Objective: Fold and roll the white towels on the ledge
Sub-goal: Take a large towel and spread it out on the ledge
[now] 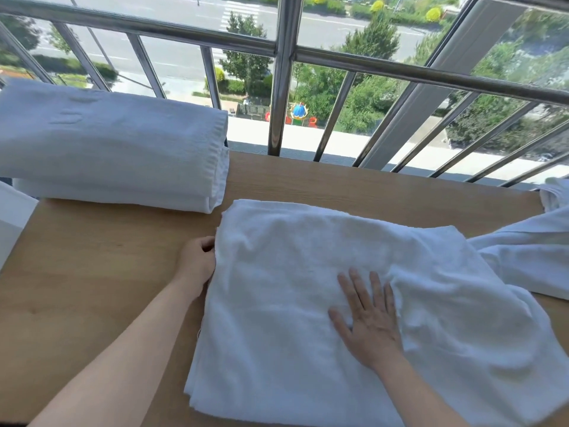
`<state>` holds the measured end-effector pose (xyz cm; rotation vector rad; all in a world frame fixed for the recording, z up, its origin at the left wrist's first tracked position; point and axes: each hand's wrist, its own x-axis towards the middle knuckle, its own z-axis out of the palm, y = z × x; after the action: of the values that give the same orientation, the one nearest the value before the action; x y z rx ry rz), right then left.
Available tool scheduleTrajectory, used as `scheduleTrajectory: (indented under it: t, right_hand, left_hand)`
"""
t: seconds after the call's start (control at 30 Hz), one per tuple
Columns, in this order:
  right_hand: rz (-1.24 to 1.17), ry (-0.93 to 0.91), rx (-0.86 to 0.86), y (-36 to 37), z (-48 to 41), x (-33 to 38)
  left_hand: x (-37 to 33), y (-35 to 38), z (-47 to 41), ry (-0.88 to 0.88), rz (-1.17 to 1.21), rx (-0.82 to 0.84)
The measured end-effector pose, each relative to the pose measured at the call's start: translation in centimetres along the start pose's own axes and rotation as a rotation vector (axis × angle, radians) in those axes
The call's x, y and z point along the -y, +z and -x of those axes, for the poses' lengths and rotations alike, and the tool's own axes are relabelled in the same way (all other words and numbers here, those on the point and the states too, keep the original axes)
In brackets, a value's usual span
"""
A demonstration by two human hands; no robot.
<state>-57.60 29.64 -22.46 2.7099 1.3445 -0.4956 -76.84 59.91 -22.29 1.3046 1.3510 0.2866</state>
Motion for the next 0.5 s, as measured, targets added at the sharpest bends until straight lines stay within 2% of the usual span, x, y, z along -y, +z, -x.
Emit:
scheduleTrajectory:
  t: [0.07, 0.13, 0.23, 0.4, 0.5]
  right_hand:
    - [-0.015, 0.029, 0.019, -0.4, -0.2, 0.6]
    - [-0.048, 0.082, 0.008, -1.0, -0.7, 1.7]
    - [-0.045, 0.086, 0.030, -1.4, -2.2, 3.8]
    - [-0.024, 0.070, 0.099, -0.9, -3.6, 5.8]
    - [-0.029, 0.074, 0.134, -1.0, -3.5, 5.8]
  left_hand:
    - [-0.6, -0.1, -0.1, -0.150, 0.165, 0.020]
    - [-0.9, -0.7, 0.0, -0.231, 0.283, 0.127]
    - [-1.2, -0.5, 0.5, -0.052, 0.081, 0.226]
    - [-0.9, 0.3, -0.4, 0.187, -0.184, -0.041]
    - [-1.3, 0.2, -0.1, 0.151, -0.147, -0.099]
